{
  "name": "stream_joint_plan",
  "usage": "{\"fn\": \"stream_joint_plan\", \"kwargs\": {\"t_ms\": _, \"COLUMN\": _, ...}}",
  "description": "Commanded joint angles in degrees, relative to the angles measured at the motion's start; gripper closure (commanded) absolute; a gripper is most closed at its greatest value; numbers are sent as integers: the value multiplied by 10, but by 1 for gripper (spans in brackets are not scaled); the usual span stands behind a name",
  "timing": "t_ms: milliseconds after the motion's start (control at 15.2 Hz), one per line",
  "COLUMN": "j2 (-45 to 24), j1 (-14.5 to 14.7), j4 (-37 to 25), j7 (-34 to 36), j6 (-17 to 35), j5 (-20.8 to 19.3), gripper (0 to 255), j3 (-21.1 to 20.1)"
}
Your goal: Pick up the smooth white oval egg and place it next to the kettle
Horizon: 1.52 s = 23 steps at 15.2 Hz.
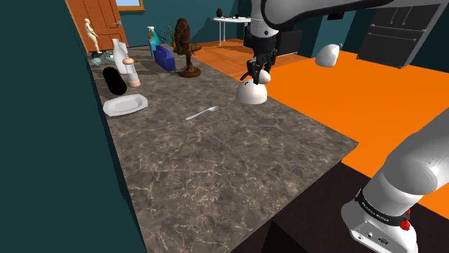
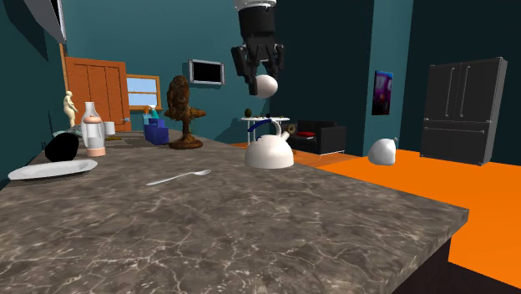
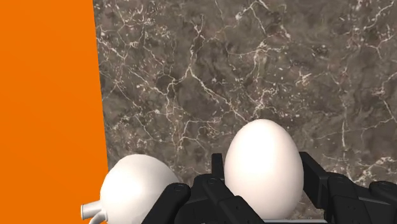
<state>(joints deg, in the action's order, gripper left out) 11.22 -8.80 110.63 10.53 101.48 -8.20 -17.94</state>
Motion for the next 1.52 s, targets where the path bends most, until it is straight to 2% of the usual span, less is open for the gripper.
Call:
{"fn": "stream_joint_plan", "kwargs": {"t_ms": 0, "j2": -3, "j1": -11, "j4": -3, "j7": -28, "j6": 4, "j5": -3, "gripper": 255, "j3": 16}}
{"fn": "stream_joint_plan", "kwargs": {"t_ms": 462, "j2": -16, "j1": -51, "j4": -10, "j7": -120, "j6": 26, "j5": -12, "gripper": 255, "j3": 74}}
{"fn": "stream_joint_plan", "kwargs": {"t_ms": 858, "j2": -50, "j1": -87, "j4": -43, "j7": -199, "j6": 41, "j5": -17, "gripper": 255, "j3": 121}}
{"fn": "stream_joint_plan", "kwargs": {"t_ms": 1452, "j2": -52, "j1": -87, "j4": 23, "j7": -188, "j6": 109, "j5": -21, "gripper": 255, "j3": 121}}
